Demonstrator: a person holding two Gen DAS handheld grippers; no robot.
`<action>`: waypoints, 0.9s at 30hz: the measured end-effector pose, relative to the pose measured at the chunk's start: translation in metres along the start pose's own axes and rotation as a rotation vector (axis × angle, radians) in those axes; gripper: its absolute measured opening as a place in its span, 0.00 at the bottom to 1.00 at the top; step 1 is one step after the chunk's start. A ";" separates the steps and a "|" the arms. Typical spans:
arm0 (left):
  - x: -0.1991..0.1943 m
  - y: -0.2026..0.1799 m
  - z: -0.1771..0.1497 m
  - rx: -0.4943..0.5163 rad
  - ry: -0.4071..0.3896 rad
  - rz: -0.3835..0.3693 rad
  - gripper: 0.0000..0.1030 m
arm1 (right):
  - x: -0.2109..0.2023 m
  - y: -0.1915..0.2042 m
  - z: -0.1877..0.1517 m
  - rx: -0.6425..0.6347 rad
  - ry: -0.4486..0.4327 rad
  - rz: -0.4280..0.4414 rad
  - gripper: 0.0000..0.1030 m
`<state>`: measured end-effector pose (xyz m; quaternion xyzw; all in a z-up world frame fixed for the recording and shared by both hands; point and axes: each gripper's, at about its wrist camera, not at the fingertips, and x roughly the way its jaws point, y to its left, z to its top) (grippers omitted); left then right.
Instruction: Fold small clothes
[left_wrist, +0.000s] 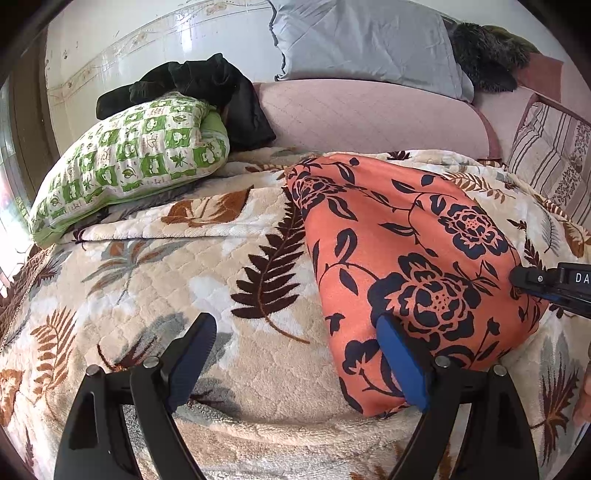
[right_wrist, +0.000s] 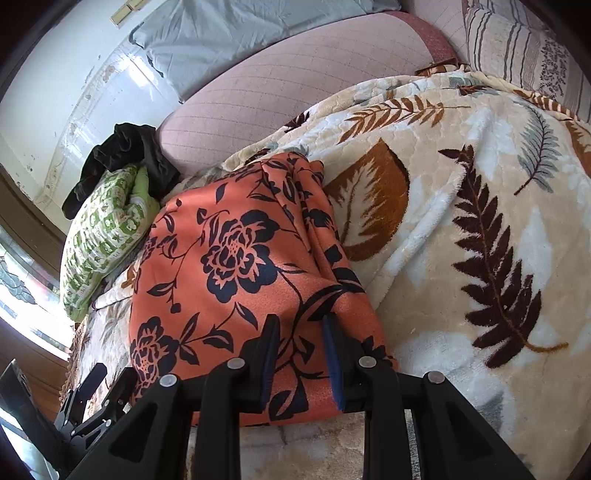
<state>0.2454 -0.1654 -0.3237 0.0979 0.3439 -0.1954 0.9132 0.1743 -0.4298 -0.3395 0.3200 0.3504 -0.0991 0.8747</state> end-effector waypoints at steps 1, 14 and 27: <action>0.000 0.001 0.002 -0.011 0.007 -0.005 0.86 | -0.001 0.000 0.000 0.000 -0.001 0.005 0.26; 0.017 0.007 0.006 -0.115 0.131 -0.128 0.86 | 0.006 0.048 0.072 0.012 0.006 0.144 0.27; 0.020 0.017 0.005 -0.167 0.176 -0.171 0.88 | 0.124 0.068 0.134 0.062 0.133 -0.051 0.29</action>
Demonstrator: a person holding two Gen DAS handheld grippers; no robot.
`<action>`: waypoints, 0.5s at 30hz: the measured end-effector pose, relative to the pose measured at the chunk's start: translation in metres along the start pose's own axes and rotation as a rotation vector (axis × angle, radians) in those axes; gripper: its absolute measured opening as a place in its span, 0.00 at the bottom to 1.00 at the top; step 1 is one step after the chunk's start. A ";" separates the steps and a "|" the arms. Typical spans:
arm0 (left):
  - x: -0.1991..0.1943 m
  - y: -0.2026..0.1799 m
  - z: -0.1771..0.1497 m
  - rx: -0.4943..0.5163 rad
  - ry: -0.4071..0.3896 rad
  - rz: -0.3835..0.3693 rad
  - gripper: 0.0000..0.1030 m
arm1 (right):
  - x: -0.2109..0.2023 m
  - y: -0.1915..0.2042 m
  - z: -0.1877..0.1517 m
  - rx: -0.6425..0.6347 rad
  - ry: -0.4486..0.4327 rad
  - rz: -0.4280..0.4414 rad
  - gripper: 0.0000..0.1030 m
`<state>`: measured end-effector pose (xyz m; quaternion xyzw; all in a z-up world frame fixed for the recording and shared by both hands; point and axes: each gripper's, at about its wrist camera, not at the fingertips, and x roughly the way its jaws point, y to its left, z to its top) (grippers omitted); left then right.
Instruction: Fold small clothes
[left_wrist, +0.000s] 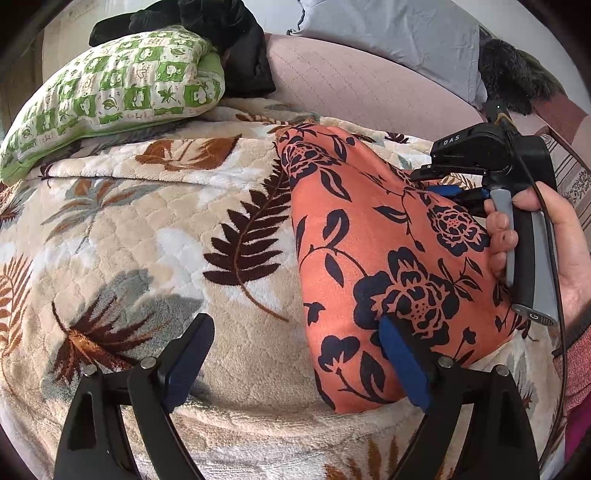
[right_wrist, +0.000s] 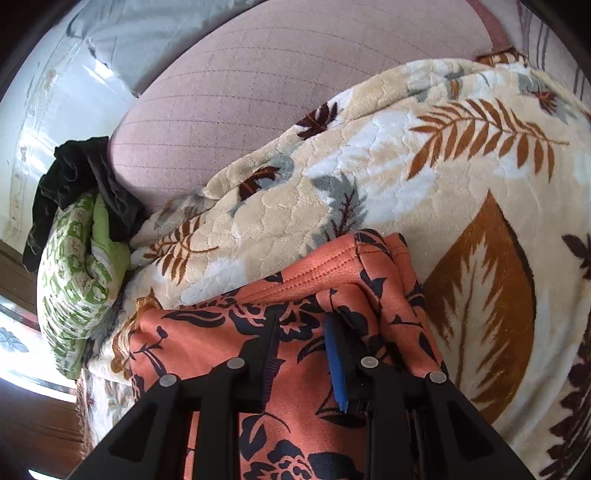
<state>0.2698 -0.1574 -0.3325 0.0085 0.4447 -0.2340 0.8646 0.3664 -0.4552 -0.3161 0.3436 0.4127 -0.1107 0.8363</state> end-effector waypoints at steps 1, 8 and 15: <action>0.000 0.002 0.000 -0.013 0.005 -0.005 0.88 | -0.006 0.009 0.000 -0.031 -0.017 0.029 0.29; -0.001 0.009 -0.004 -0.050 0.025 -0.035 0.88 | 0.015 0.086 -0.012 -0.193 0.099 0.248 0.29; 0.002 0.012 -0.002 -0.053 0.031 -0.026 0.91 | 0.065 0.091 -0.026 -0.170 0.176 0.168 0.30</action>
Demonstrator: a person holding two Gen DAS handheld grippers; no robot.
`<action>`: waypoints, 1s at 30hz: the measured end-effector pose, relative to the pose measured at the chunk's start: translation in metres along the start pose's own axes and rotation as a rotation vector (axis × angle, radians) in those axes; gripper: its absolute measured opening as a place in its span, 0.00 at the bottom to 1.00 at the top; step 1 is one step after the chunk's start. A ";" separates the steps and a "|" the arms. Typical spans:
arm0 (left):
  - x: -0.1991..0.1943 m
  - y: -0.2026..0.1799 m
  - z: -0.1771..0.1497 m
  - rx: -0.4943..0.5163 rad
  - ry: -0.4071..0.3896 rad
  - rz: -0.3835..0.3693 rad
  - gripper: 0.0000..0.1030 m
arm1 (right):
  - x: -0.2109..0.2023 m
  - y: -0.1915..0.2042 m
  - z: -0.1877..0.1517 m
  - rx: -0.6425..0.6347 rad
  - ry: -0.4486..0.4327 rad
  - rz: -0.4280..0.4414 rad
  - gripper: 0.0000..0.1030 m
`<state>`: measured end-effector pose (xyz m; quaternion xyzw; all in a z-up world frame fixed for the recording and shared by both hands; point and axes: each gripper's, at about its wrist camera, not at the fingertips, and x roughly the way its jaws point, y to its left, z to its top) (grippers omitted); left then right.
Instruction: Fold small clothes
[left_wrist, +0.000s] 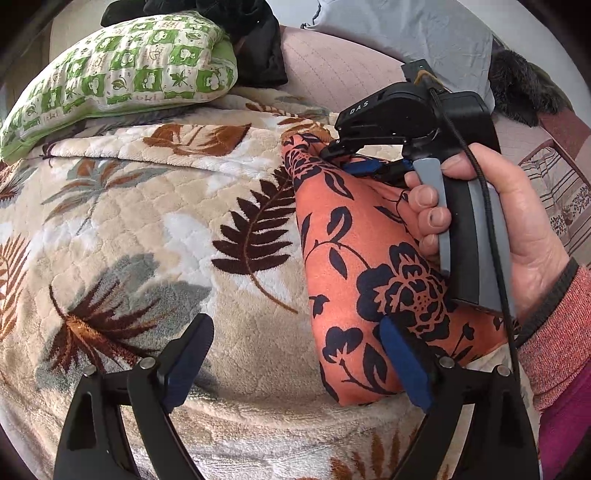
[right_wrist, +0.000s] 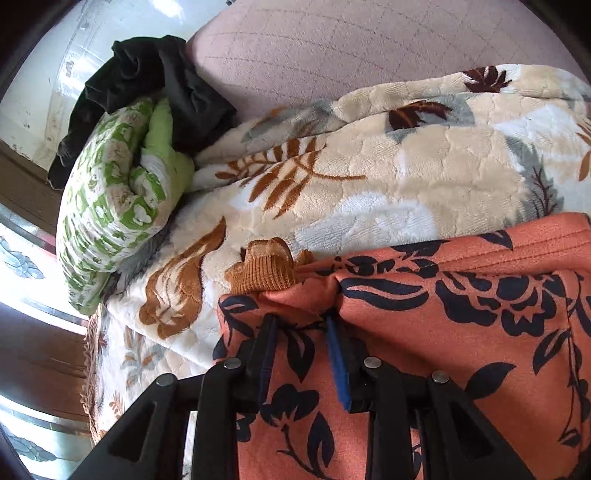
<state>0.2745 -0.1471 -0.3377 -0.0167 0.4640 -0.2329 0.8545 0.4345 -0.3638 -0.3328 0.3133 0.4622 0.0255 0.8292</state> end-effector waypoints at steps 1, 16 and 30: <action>0.001 0.001 0.000 -0.006 0.004 -0.004 0.91 | -0.006 -0.002 -0.002 0.007 -0.003 0.010 0.30; -0.007 -0.008 -0.005 0.047 -0.043 0.062 0.91 | -0.181 -0.071 -0.150 -0.037 -0.219 -0.131 0.31; -0.007 -0.018 -0.009 0.103 -0.082 0.107 0.91 | -0.194 -0.094 -0.173 -0.011 -0.342 -0.063 0.31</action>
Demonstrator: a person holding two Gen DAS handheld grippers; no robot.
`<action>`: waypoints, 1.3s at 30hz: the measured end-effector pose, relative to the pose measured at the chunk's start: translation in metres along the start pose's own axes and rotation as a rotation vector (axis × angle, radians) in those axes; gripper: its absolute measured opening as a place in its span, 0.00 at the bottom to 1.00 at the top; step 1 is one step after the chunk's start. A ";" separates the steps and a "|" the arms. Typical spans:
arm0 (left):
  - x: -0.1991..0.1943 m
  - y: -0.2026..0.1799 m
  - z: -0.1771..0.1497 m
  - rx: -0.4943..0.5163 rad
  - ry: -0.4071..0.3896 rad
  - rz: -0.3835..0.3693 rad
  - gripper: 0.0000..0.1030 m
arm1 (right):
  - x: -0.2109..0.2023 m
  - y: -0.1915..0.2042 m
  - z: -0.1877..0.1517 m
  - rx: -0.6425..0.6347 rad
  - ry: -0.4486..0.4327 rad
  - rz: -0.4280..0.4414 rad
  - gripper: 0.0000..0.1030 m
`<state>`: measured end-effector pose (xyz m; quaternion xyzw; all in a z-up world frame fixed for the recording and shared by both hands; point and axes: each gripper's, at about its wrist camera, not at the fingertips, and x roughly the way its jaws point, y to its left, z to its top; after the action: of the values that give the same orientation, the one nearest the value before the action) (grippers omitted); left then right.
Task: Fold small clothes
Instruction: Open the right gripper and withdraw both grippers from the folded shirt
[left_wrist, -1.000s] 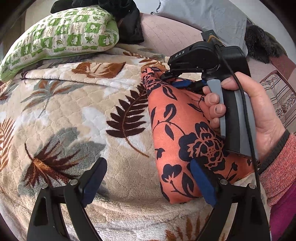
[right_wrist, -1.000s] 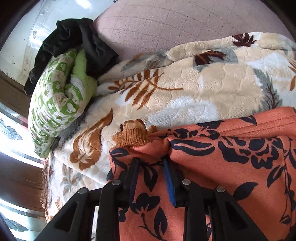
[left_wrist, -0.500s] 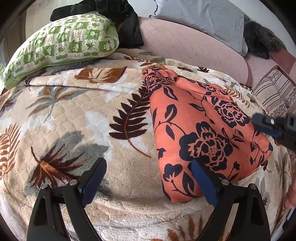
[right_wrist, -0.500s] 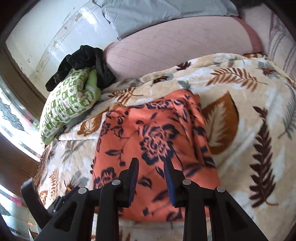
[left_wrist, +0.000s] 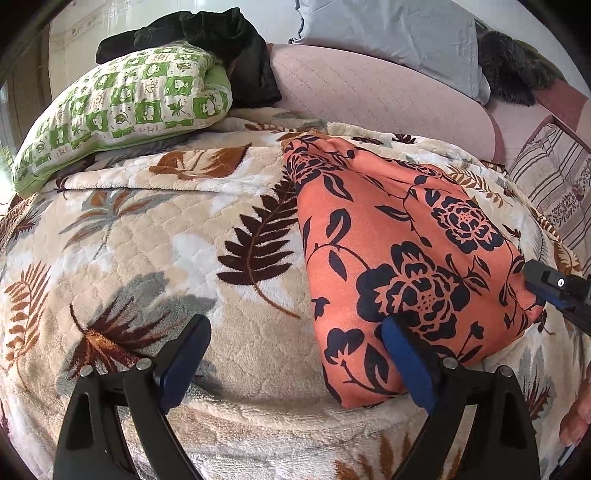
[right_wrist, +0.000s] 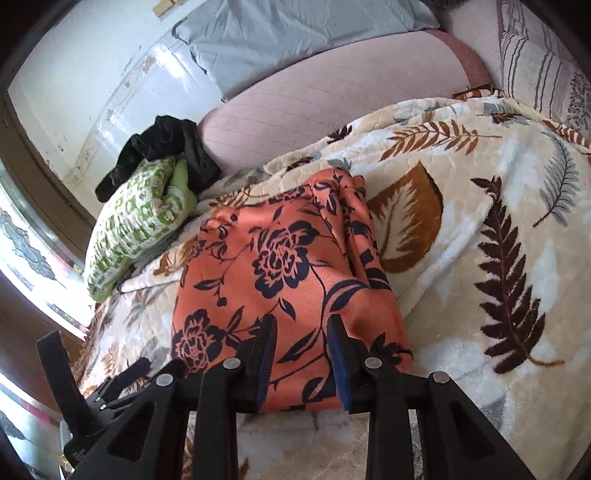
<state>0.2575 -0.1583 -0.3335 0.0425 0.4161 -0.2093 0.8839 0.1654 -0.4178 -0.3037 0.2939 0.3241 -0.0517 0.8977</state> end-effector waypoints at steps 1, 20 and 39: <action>0.000 0.000 0.000 0.003 -0.002 0.003 0.91 | -0.004 0.000 0.001 0.006 -0.028 -0.009 0.31; -0.014 -0.003 -0.005 0.012 -0.001 0.016 0.91 | -0.007 0.004 -0.003 0.045 -0.064 -0.022 0.67; -0.035 0.005 -0.016 0.061 -0.036 0.059 0.91 | -0.030 -0.008 -0.008 0.063 -0.110 -0.013 0.67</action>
<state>0.2284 -0.1386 -0.3177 0.0780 0.3921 -0.1966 0.8953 0.1355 -0.4227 -0.2940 0.3168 0.2744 -0.0840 0.9040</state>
